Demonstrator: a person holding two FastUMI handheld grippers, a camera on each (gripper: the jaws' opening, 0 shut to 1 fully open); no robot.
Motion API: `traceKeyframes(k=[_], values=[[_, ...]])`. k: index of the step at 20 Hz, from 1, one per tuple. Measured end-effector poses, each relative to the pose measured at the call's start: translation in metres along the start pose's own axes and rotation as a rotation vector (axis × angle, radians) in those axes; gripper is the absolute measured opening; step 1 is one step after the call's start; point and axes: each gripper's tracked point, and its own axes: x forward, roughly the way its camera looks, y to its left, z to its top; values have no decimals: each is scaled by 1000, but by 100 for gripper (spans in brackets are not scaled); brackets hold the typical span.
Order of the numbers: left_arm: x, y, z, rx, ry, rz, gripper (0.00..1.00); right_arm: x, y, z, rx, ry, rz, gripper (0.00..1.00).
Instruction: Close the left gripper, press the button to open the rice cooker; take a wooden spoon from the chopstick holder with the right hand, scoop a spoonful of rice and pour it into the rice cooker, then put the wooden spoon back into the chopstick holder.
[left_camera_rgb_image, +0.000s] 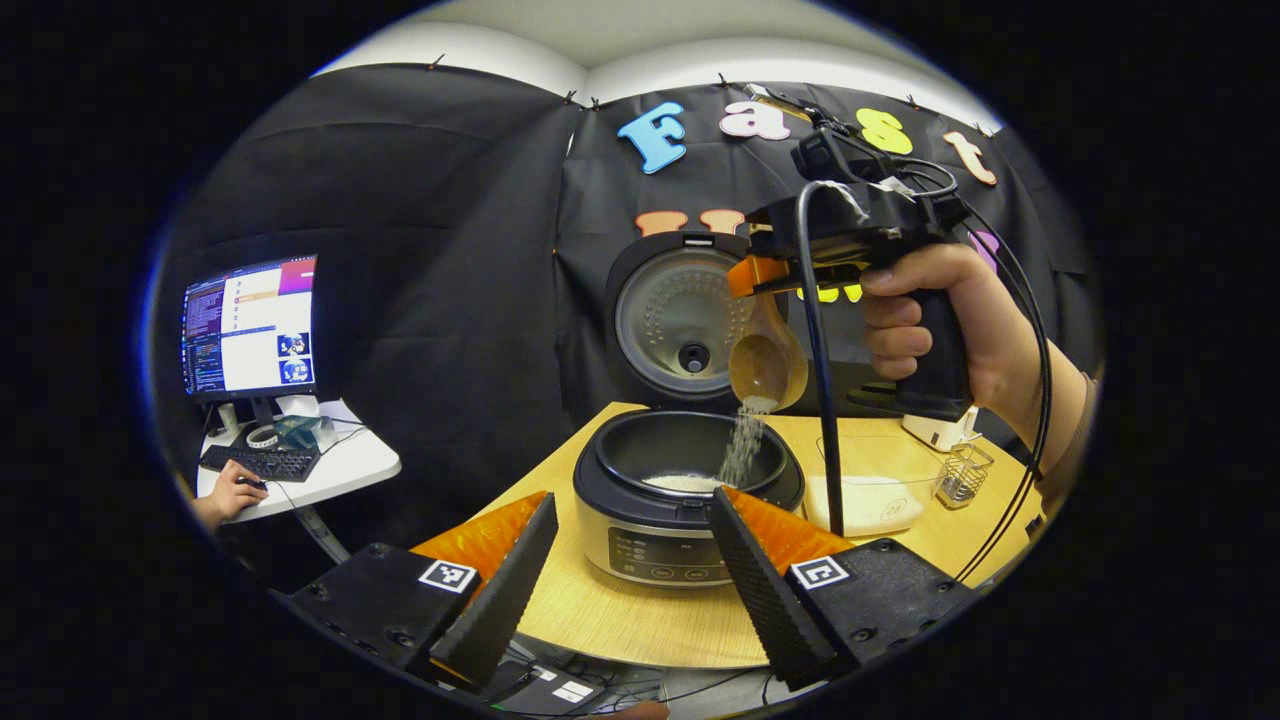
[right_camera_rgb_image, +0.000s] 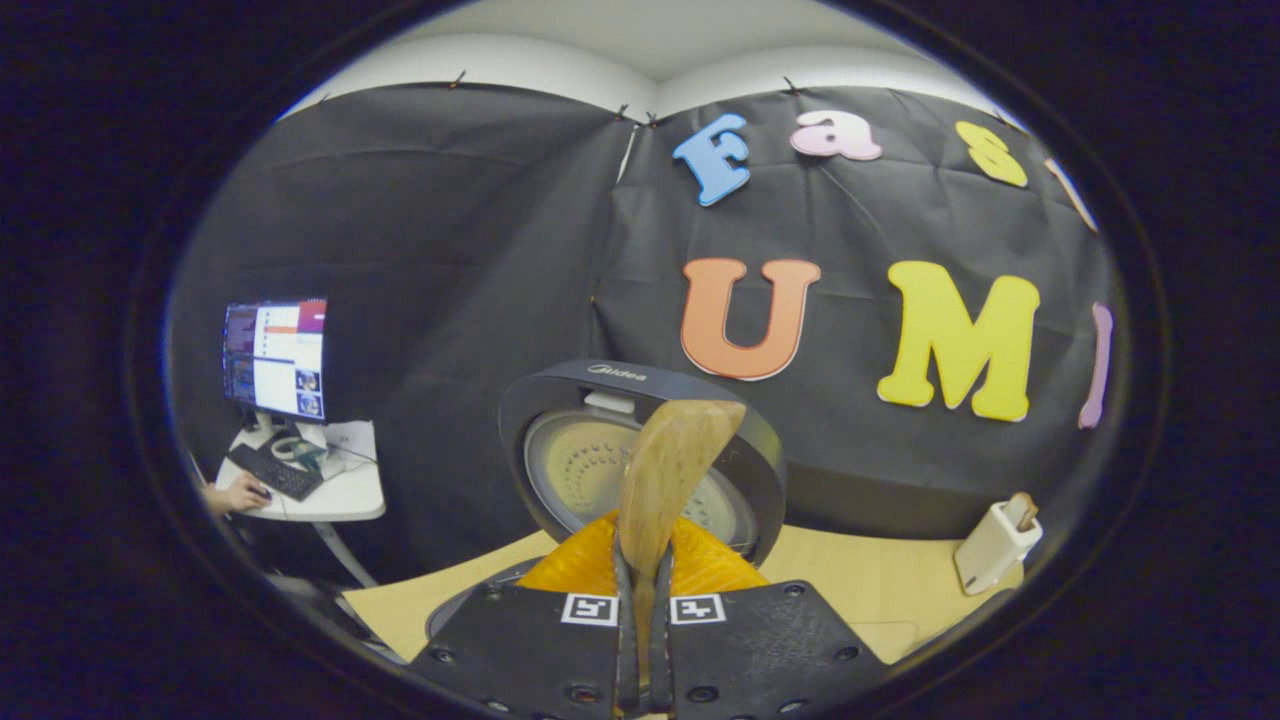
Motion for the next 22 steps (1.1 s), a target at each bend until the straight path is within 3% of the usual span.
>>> traceKeyframes(k=[6, 9, 14, 17, 22], values=[[-1, -4, -1, 18, 0, -1, 96, -11, 22, 0, -277, -54, 15, 4], [0, -2, -1, 22, 1, 5, 96, -10, 24, -3, -326, -75, 10, 4], [0, -8, 0, 17, -1, -7, 96, -21, 13, 2, -274, -90, -35, 5], [0, -14, 1, 30, -5, -18, 96, -35, -22, 1, -220, -94, -67, 5], [-2, -19, 4, 36, -14, -23, 96, -52, -100, -5, -52, -108, -194, 5]])
